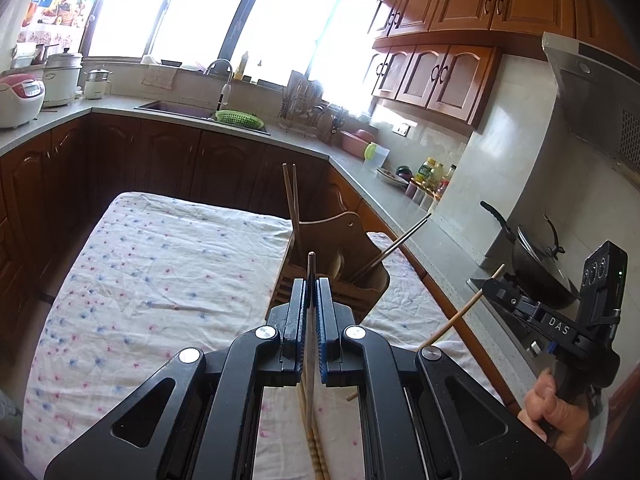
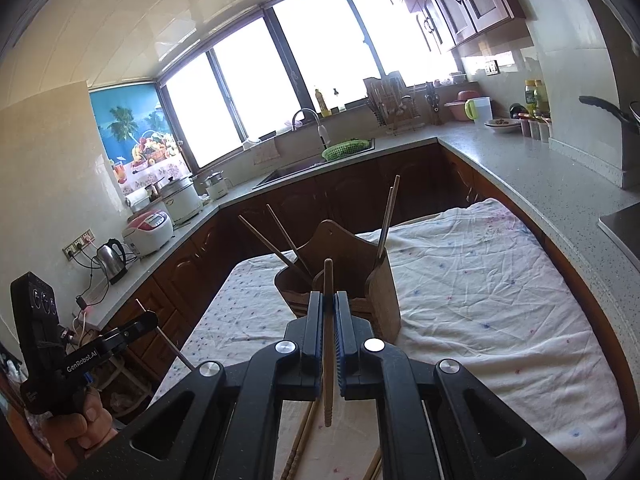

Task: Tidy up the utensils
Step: 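Lift both held chopsticks upright and carry them over the wooden holder, then lower both held chopsticks into the slots of the wooden holder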

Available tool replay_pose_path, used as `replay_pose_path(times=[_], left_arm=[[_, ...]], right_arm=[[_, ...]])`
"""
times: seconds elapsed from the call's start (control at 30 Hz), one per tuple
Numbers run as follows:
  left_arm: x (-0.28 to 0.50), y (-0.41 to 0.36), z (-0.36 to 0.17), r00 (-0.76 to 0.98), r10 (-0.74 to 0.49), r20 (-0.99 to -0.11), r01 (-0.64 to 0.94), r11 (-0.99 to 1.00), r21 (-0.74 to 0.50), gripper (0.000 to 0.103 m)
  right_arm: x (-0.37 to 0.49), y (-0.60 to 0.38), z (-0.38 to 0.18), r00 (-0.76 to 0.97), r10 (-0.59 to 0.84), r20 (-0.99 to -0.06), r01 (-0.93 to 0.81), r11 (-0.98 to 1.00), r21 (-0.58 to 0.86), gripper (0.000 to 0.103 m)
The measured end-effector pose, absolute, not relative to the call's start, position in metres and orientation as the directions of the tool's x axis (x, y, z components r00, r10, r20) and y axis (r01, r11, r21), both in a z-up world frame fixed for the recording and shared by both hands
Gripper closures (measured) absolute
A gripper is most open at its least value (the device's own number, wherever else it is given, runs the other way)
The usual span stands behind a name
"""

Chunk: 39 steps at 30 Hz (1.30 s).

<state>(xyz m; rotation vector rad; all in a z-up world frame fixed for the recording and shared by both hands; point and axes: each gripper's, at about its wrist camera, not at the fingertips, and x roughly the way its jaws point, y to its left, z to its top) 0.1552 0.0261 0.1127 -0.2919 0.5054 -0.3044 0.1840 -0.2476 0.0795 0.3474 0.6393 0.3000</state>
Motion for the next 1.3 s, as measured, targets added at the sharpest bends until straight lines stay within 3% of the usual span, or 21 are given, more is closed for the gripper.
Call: replay_pose_path(times=[0.7,1.07,1.3], left_arm=[[0.252,0.008,0.200,0.921,-0.295,-0.254,0.220,0.933,-0.286,0.099],[0.303,0.002,0.145,0.940,-0.217,-0.261,0.126,0.937,-0.327,0.099],[0.317,-0.003,0.105,0.919,-0.221,-0.325,0.110,0.939,-0.326,0.099]], right_arm=[[0.266,-0.269,0.141,0.888,0.266,-0.375,-0.125,0.924,0.360,0.098],[0.287,-0.252,0.087,0.885,0.220,-0.410,-0.085,0.943,0.323,0.098],[0.290,-0.241,0.052,0.864,0.219,-0.454,-0.077,0.947,0.312,0.098]])
